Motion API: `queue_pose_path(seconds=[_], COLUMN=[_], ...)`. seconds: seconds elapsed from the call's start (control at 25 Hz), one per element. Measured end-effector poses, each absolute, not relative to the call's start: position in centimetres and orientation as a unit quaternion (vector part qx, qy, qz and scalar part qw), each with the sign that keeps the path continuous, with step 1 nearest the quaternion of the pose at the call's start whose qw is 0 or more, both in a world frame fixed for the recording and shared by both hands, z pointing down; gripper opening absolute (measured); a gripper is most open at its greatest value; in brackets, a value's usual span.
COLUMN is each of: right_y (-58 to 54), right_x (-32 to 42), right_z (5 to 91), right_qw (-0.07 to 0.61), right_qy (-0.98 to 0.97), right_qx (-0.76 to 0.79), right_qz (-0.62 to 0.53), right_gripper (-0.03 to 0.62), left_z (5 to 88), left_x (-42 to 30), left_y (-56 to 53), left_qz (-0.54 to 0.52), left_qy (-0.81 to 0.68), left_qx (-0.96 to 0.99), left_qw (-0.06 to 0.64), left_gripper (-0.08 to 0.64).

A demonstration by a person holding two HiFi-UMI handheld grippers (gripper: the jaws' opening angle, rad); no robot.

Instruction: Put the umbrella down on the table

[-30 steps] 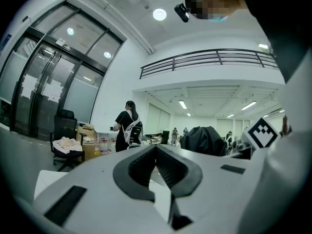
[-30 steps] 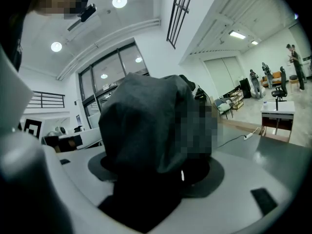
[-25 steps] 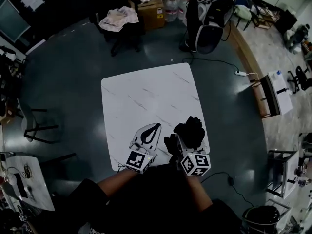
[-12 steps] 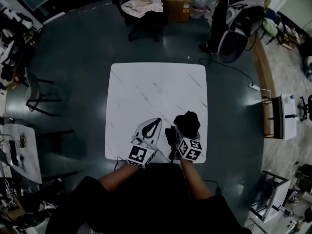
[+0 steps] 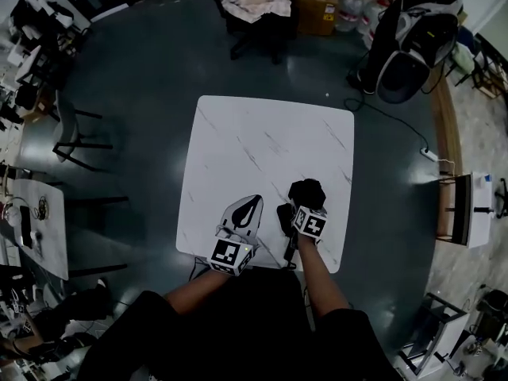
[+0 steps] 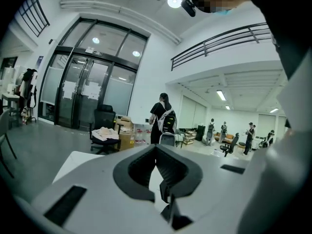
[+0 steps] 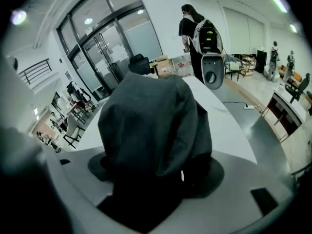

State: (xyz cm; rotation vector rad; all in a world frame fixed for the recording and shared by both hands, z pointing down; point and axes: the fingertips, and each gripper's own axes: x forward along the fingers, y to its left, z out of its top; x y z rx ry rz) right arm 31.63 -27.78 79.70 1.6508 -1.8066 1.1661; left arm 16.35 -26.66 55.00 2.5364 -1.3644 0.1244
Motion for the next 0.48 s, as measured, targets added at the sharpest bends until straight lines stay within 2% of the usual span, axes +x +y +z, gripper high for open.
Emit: queue_pose_path(seconds=[0.12, 0.48], right_y=[-27.8, -28.1], right_x=[31.3, 30.8], right_z=[81.8, 84.2], right_qw=[0.246, 0.274], right_qy=[-0.639, -0.625], right_qx=[0.590, 0.585], right_qz=[0.428, 0.437], right_gripper=[0.344, 0.345], left_z=[55.5, 54.6], left_x=[15.3, 12.7], left_y=[-27.0, -26.3], left_qz=[0.045, 0.037], left_qy=[-0.482, -0.492], left_qx=[0.865, 0.860], left_qw=[0.132, 0.128], left_gripper=[0.007, 0.006])
